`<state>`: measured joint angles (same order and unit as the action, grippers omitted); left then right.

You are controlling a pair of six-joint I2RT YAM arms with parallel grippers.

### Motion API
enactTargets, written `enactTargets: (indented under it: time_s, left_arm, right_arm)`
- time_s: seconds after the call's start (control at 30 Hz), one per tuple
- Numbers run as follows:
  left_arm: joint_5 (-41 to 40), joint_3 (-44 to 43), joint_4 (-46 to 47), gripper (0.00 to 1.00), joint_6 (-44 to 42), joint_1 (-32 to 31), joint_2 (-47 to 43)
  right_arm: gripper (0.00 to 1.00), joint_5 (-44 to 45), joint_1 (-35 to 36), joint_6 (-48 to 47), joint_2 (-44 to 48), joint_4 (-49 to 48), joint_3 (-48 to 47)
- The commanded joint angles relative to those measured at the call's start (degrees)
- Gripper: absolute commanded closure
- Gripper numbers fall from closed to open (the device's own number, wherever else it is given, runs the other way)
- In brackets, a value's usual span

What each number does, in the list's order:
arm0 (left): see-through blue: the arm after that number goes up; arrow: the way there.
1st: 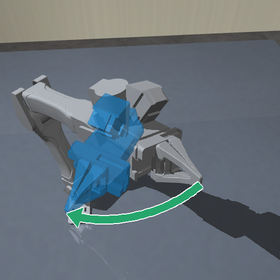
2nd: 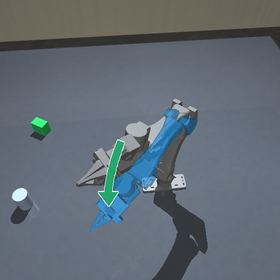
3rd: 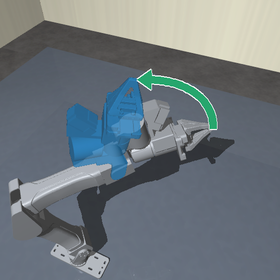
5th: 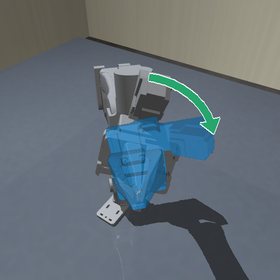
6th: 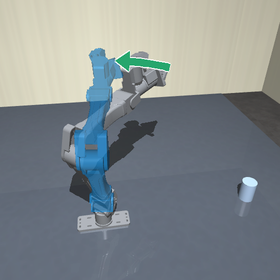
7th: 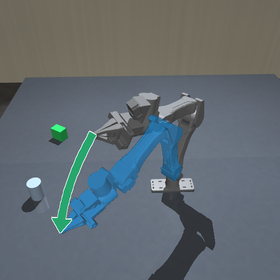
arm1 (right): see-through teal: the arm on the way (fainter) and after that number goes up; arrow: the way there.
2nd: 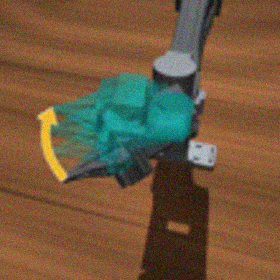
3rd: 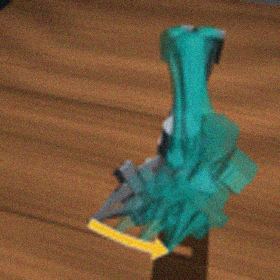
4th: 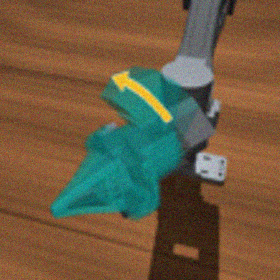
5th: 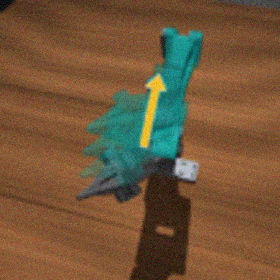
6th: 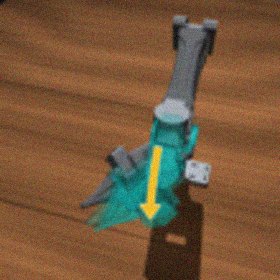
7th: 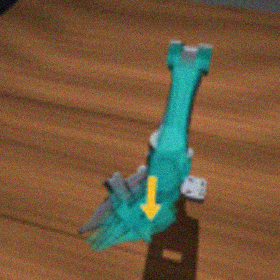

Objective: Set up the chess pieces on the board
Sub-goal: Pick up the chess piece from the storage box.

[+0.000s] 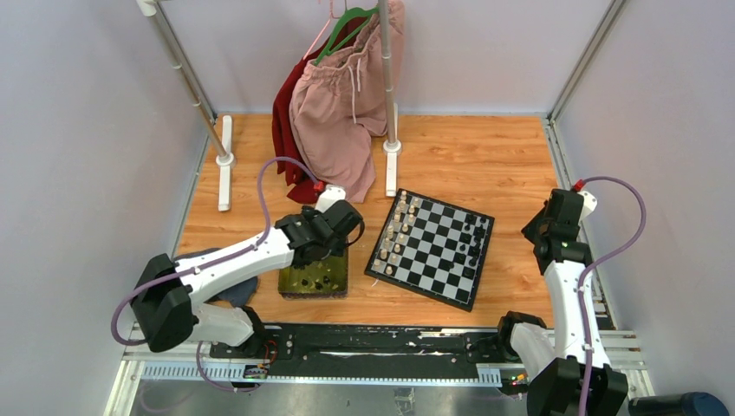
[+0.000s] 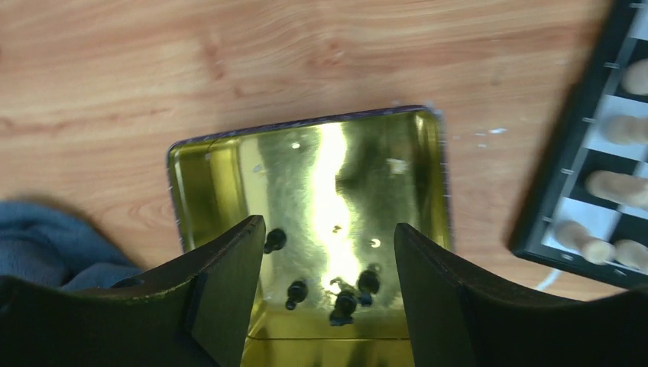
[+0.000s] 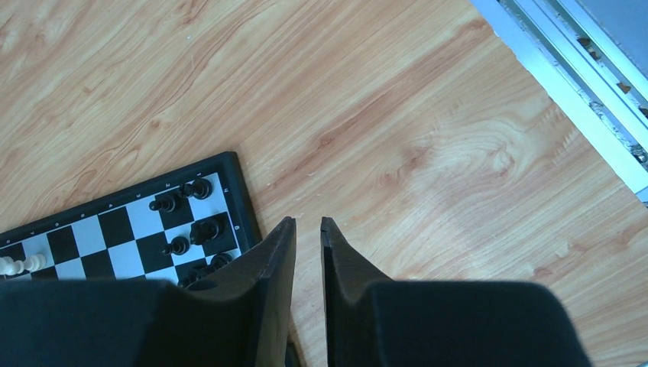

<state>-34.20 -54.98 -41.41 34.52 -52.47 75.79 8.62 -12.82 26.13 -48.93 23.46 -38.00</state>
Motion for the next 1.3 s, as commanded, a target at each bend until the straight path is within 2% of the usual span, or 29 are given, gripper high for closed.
enactTargets:
  time_s: [0.0, 0.23, 0.47, 0.73, 1.27]
  left_arm:
    - [-2.8, 4.97, -1.21, 0.32, 6.49, 4.07, -3.44]
    - [-1.69, 12.22, -1.03, 0.37, 12.31, 8.62, -6.72]
    - [1.66, 16.67, 1.29, 0.4, 14.59, 10.17, -8.25]
    - [4.37, 18.43, 4.22, 0.51, 15.61, 10.7, -7.71]
    - [4.75, 18.9, 7.91, 0.6, 14.61, 12.6, -3.34]
  right_arm:
    - [0.77, -1.41, 1.07, -0.63, -0.31, -0.92, -0.07]
    - [0.77, -1.22, 2.07, -1.3, -1.37, -0.79, -0.92]
    - [0.77, -1.22, 2.8, -1.44, -1.93, -1.36, -0.68]
    - [0.77, -1.15, 3.24, -1.59, -2.43, -1.75, -0.5]
    - [0.77, -0.5, 3.79, -2.14, -2.77, -1.97, -0.14]
